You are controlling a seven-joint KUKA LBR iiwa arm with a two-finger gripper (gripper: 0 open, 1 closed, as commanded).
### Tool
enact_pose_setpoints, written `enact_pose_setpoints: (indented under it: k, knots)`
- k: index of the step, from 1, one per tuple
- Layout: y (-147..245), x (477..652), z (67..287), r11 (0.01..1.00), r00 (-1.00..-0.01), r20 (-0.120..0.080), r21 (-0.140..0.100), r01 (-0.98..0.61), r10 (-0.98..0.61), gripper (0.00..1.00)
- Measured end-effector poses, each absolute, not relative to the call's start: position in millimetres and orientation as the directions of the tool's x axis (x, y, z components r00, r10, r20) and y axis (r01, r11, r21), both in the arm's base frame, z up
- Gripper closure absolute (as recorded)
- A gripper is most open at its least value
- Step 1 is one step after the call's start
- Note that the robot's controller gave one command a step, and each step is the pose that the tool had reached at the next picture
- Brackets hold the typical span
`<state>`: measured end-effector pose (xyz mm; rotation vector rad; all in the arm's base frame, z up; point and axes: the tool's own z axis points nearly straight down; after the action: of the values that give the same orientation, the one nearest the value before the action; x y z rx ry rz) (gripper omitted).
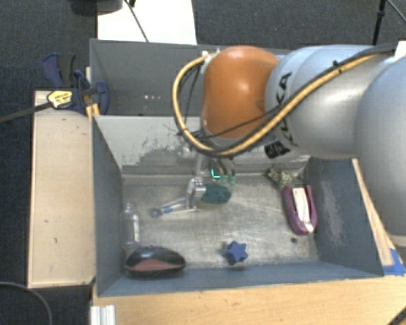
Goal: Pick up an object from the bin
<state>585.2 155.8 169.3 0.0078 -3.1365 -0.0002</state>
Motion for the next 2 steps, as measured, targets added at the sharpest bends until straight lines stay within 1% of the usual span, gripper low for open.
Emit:
enact_pose_setpoints:
  k: [1,2]
  knots:
    - [120.6,570.7,72.5,0.873,-0.873,-0.006,-0.001,-0.487,-0.487,0.0]
    - [122.5,573.2,75.4,0.876,-0.876,-0.016,-0.001,-0.482,-0.482,1.0]
